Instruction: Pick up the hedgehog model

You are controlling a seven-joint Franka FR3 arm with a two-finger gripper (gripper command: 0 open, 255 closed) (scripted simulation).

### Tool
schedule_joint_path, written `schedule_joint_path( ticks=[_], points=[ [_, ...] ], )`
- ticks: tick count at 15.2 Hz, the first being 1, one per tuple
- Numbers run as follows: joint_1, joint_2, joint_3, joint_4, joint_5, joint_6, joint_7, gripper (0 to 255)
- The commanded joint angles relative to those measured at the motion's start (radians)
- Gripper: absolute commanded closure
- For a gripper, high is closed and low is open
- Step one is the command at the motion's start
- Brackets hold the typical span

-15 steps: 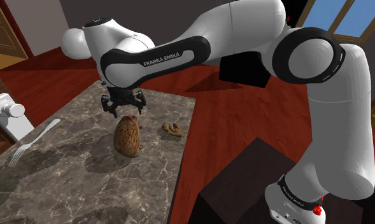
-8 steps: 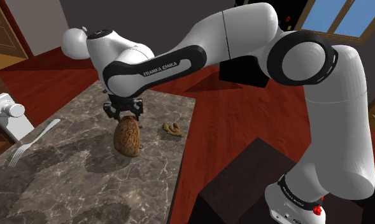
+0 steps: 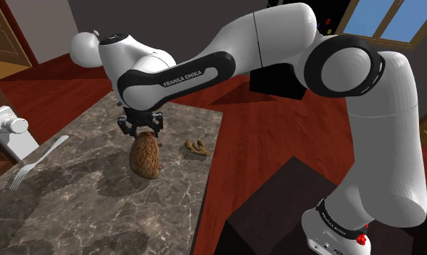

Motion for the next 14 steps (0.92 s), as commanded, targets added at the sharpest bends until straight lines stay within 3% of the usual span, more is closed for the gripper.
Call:
schedule_joint_path(
  ticks=[1, 14],
  points=[
    [0.001, 0.003, 0.0, 0.004, 0.0, -0.001, -0.001, 255],
    [0.006, -0.041, 0.014, 0.11, 0.026, -0.145, -0.031, 255]
  ],
)
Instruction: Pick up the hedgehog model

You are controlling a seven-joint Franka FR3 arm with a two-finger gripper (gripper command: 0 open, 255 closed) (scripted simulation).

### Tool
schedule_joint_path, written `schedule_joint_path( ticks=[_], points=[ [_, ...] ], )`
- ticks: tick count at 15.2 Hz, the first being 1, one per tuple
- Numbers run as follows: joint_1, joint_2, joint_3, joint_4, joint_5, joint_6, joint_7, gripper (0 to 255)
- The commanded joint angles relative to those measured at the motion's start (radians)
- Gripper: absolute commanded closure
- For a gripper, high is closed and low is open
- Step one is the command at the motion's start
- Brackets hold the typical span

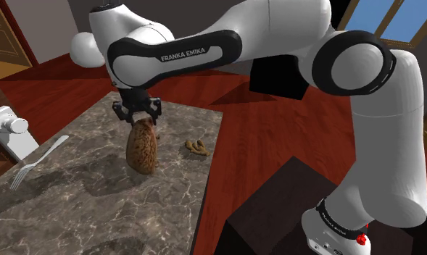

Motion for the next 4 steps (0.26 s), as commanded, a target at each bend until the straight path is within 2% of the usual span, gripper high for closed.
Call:
schedule_joint_path(
  ticks=[1, 4],
  points=[
    [0.002, -0.005, 0.002, 0.022, 0.003, -0.026, -0.005, 255],
    [0.003, -0.007, 0.002, 0.035, 0.005, -0.04, -0.008, 255]
  ],
)
